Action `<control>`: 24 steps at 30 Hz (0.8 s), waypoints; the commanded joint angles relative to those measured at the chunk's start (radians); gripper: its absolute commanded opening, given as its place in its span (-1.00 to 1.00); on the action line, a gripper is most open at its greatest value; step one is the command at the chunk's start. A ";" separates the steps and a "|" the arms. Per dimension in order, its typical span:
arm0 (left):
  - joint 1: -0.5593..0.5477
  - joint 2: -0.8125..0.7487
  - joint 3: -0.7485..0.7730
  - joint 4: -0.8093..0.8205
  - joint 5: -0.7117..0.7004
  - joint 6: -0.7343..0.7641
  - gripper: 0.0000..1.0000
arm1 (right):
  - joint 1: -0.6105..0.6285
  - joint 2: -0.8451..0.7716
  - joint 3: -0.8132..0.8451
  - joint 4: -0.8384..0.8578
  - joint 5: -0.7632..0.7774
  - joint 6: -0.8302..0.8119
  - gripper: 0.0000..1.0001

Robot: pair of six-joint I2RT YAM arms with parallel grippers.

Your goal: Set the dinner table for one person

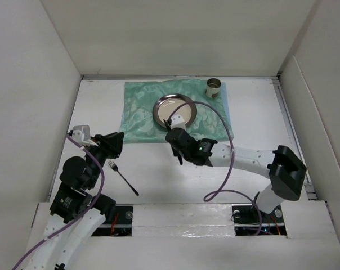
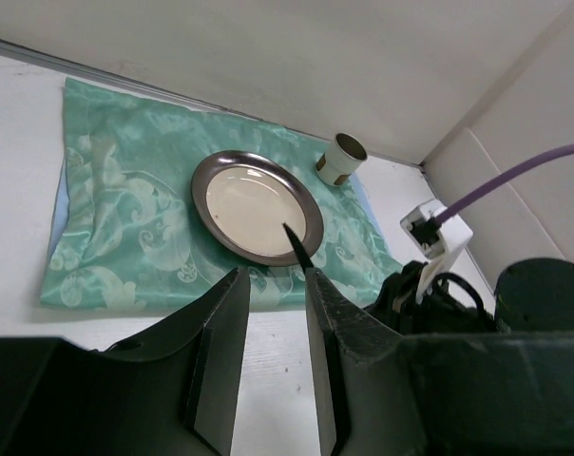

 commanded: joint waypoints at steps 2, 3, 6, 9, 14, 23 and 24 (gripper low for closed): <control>0.004 0.009 -0.001 0.046 0.002 0.000 -0.46 | -0.095 -0.050 0.031 0.041 0.008 -0.072 -1.00; 0.004 0.009 0.000 0.048 0.005 0.001 -0.46 | -0.153 -0.054 0.029 0.055 -0.012 -0.092 -1.00; 0.004 0.012 -0.001 0.052 0.005 0.001 -0.46 | -0.279 -0.042 0.046 0.066 -0.053 -0.121 -1.00; 0.004 0.009 0.000 0.046 0.011 0.001 -0.46 | -0.359 -0.011 0.074 0.081 -0.067 -0.146 -1.00; 0.004 0.006 0.000 0.048 0.008 0.003 -0.46 | -0.514 0.097 0.132 0.097 -0.159 -0.170 -1.00; 0.004 0.012 0.000 0.051 -0.003 0.004 -0.46 | -0.612 0.314 0.324 0.051 -0.230 -0.219 -1.00; 0.004 0.013 0.000 0.049 -0.003 0.004 -0.46 | -0.627 0.337 0.334 0.054 -0.236 -0.216 -1.00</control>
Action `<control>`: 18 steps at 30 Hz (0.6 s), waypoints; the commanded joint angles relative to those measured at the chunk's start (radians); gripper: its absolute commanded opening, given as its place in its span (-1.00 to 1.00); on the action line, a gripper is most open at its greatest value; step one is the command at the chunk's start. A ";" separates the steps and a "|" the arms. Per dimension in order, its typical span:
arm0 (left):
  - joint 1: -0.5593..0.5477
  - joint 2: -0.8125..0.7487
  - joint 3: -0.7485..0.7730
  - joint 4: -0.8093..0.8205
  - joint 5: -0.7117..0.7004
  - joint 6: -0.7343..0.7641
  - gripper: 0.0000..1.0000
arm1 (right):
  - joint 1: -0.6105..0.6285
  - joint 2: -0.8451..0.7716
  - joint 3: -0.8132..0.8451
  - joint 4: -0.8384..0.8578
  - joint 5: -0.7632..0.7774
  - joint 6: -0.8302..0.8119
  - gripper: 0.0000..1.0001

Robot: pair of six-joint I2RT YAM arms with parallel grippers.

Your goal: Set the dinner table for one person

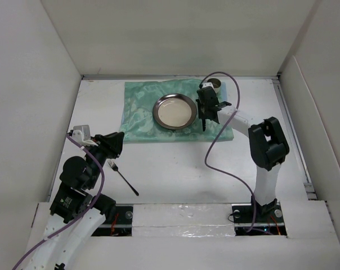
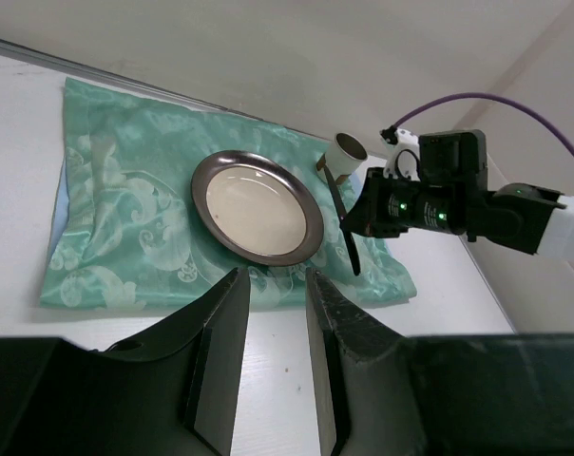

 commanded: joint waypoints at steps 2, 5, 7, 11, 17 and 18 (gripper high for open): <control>0.004 0.014 0.002 0.048 -0.003 0.004 -0.46 | -0.040 0.040 0.110 0.015 -0.040 -0.021 -1.00; 0.004 0.021 0.002 0.048 -0.003 0.004 -0.46 | -0.061 0.081 0.147 0.003 -0.045 -0.009 -1.00; 0.004 0.022 0.003 0.043 0.000 0.004 -0.46 | -0.071 0.119 0.170 -0.023 -0.053 -0.003 -1.00; 0.004 0.013 0.002 0.043 -0.006 0.003 -0.46 | -0.080 0.155 0.192 -0.043 -0.076 -0.011 -1.00; 0.004 0.021 0.003 0.046 -0.004 0.003 -0.46 | -0.089 0.135 0.158 -0.028 -0.092 -0.006 -0.89; 0.004 0.024 0.005 0.043 0.000 0.003 -0.46 | -0.089 0.132 0.161 -0.040 -0.092 -0.006 -0.68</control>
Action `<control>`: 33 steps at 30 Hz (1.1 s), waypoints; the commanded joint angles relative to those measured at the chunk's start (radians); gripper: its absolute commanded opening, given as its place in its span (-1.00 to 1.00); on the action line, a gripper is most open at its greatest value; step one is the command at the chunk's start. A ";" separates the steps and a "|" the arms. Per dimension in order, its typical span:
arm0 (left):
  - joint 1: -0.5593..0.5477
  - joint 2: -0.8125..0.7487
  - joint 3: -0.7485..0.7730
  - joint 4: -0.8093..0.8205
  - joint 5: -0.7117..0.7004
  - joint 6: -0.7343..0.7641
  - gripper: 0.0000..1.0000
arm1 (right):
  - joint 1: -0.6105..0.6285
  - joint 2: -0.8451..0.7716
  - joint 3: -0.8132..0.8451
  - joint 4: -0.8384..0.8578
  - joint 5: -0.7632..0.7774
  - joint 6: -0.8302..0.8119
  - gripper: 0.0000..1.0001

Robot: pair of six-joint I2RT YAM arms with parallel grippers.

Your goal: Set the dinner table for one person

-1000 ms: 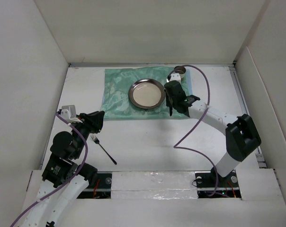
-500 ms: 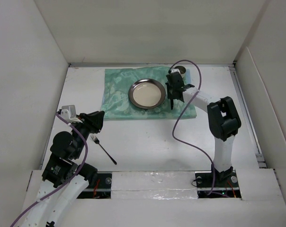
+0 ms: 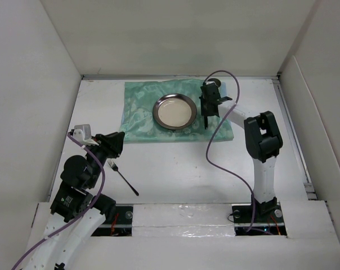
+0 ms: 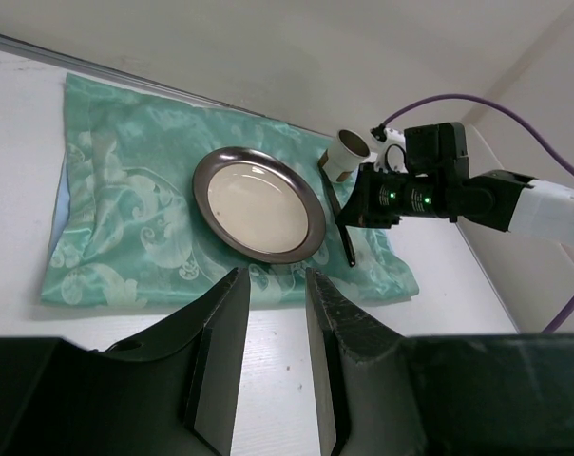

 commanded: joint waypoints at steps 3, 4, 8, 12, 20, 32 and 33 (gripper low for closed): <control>0.004 0.007 0.003 0.052 -0.006 0.004 -0.46 | -0.004 -0.067 -0.013 0.023 -0.004 -0.002 -0.40; 0.004 0.006 0.000 0.049 -0.007 0.003 -0.46 | -0.004 -0.086 -0.025 0.034 -0.004 -0.003 -0.32; 0.004 0.008 0.000 0.051 -0.001 0.003 -0.46 | 0.016 -0.221 -0.076 0.052 0.033 -0.012 -0.19; 0.004 0.016 0.003 0.043 -0.003 0.003 -0.46 | 0.108 -0.419 -0.174 0.121 0.022 -0.058 -0.37; 0.004 -0.111 -0.016 0.072 -0.088 -0.012 -1.00 | 0.519 -0.454 -0.398 0.428 -0.153 -0.054 -1.00; 0.004 -0.280 -0.023 0.026 -0.325 -0.086 -0.47 | 0.889 -0.077 -0.119 0.384 -0.064 -0.060 -0.42; 0.004 -0.305 -0.032 0.032 -0.330 -0.088 -0.39 | 0.898 -0.029 -0.095 0.367 -0.069 -0.062 -0.26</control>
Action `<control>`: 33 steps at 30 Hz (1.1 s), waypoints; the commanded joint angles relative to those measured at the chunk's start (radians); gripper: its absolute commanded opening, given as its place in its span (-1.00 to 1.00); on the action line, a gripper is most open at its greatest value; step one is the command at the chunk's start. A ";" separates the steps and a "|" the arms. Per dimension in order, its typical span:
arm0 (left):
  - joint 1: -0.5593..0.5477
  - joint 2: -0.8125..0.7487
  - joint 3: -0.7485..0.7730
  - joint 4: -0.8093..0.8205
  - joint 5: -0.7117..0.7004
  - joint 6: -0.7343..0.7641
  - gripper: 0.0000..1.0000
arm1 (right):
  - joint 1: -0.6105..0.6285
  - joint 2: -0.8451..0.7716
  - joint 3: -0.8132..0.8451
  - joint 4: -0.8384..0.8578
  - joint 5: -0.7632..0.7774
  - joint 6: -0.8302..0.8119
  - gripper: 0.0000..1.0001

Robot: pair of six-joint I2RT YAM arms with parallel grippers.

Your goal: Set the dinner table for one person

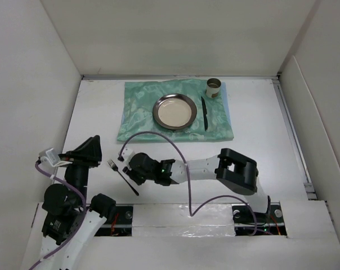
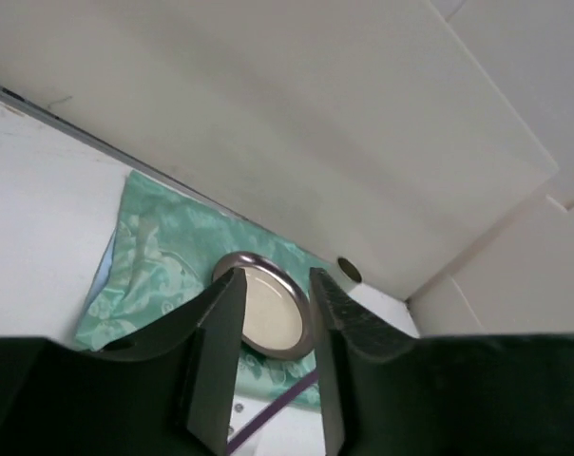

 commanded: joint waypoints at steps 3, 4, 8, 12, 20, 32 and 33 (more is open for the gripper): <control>0.004 -0.055 -0.017 0.036 -0.089 -0.025 -0.31 | 0.024 0.113 0.190 -0.020 0.024 -0.012 -0.17; 0.004 -0.055 -0.019 0.039 -0.090 -0.025 -0.31 | 0.036 0.132 0.242 -0.045 0.029 -0.014 -0.16; 0.004 -0.049 -0.011 0.030 -0.070 -0.025 -0.31 | 0.037 0.219 0.325 -0.101 0.040 -0.015 -0.17; 0.004 -0.055 -0.017 0.044 -0.066 -0.020 -0.32 | 0.037 0.285 0.379 -0.143 0.043 0.000 -0.32; 0.004 -0.087 -0.020 0.050 -0.049 -0.020 -0.33 | 0.046 0.231 0.364 -0.132 0.104 0.065 -1.00; 0.004 -0.069 -0.023 0.053 -0.026 -0.019 -0.31 | -0.248 0.132 0.513 -0.143 0.191 0.246 -1.00; 0.004 -0.069 -0.025 0.060 -0.024 -0.016 -0.31 | -0.266 0.146 0.555 -0.144 0.210 0.264 -1.00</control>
